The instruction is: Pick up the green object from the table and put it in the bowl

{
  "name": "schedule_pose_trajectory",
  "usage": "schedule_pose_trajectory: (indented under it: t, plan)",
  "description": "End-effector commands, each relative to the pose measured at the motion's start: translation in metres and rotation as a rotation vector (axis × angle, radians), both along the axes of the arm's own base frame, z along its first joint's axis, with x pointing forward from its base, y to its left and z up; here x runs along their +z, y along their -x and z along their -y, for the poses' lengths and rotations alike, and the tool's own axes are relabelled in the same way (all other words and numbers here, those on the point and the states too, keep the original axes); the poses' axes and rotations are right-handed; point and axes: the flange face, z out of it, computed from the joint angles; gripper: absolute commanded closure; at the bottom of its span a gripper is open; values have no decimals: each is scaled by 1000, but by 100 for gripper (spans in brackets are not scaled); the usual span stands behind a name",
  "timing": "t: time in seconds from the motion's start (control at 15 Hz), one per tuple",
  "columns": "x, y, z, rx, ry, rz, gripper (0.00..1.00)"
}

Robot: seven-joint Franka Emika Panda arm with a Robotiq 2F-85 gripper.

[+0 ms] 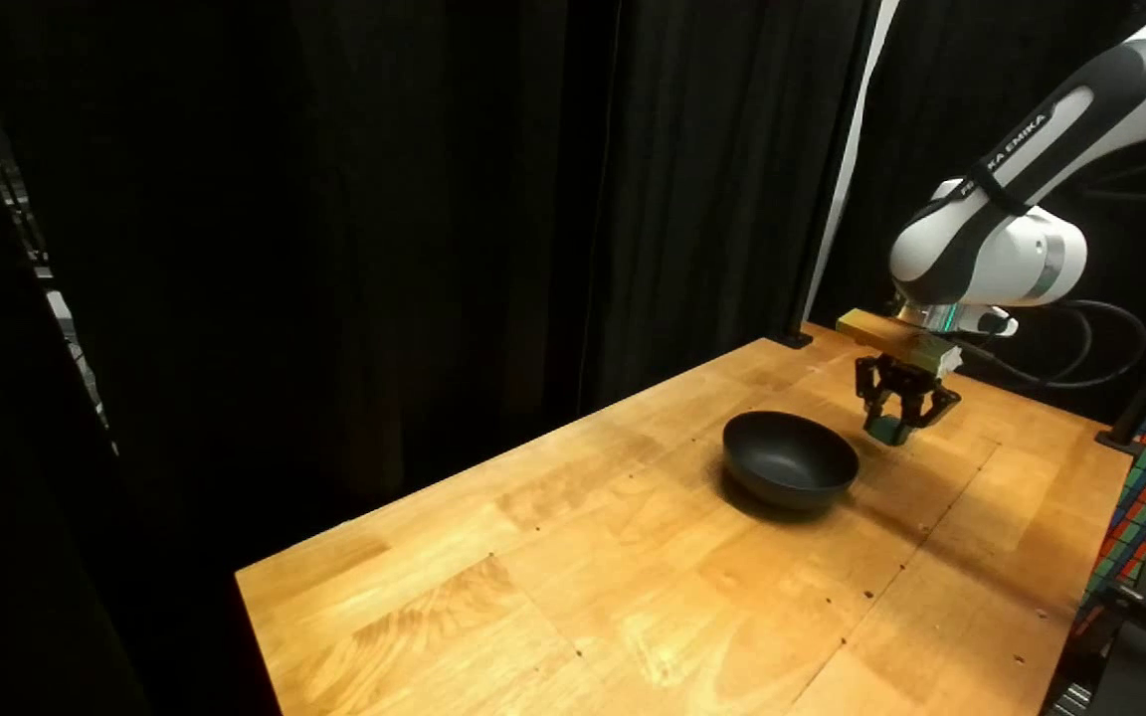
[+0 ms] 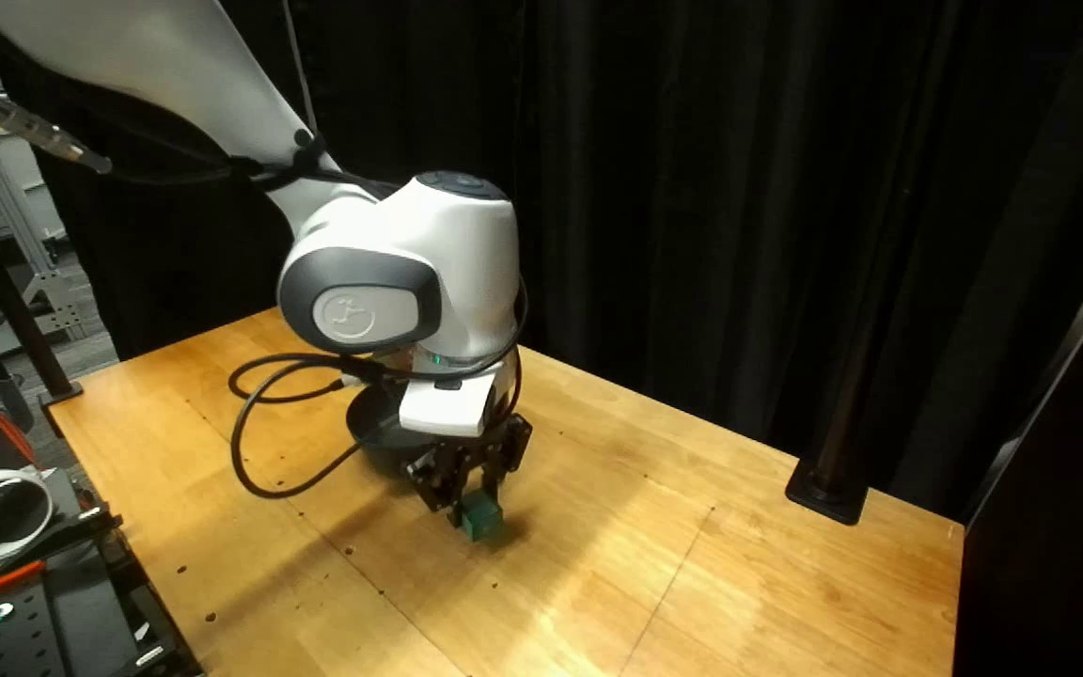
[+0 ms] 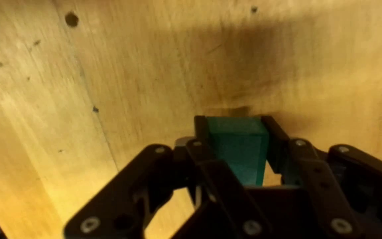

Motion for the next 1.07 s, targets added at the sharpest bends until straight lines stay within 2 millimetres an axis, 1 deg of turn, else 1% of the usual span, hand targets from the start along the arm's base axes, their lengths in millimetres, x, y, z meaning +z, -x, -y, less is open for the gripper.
schedule_pose_trajectory:
  t: [0.0, 0.2, 0.33, 0.4, 0.47, 0.53, 0.6, 0.8, 1.0]
  plan:
    - [65, -6, -36, -4, -149, 118, 83]
    - [100, -20, -76, 10, -283, 217, 83]
    - [114, -25, -101, 30, -387, 257, 83]
    - [116, -24, -112, 43, -438, 252, 83]
    - [116, -22, -120, 54, -475, 234, 48]
    - [116, -19, -124, 61, -507, 219, 31]
    - [116, -16, -126, 69, -532, 207, 26]
    - [124, -6, -121, 79, -562, 165, 1]
    - [140, 6, -119, 103, -593, 161, 0]
